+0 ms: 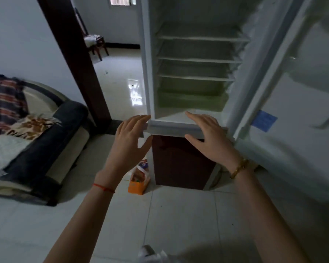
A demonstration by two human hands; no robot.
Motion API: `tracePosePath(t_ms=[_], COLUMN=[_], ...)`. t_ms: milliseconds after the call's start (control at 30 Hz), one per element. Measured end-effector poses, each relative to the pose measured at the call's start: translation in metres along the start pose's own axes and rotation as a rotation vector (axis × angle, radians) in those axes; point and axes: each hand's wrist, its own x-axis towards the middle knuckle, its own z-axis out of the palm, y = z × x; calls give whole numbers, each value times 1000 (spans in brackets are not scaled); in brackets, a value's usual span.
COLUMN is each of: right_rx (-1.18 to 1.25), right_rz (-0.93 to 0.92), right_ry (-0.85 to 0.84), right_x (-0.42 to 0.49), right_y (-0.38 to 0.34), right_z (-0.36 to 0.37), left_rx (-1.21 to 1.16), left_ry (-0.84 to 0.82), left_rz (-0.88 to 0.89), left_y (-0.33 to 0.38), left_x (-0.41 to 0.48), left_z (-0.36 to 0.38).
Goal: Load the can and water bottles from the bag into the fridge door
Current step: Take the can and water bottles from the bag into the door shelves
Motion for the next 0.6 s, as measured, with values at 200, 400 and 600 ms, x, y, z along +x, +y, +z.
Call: tracePosePath(t_ms=[200, 400, 600], right_rx=[48, 84, 106], right_rz=[-2, 8, 49], right_ry=[-80, -156, -252], right_x=[49, 88, 128], right_y=[-30, -47, -41], right_z=[63, 119, 168], left_rx=[33, 63, 79], left_ry=[-19, -75, -155], left_rz=[-119, -191, -273], left_y=[-70, -134, -190], left_x=[0, 2, 15], left_z=[-19, -20, 0])
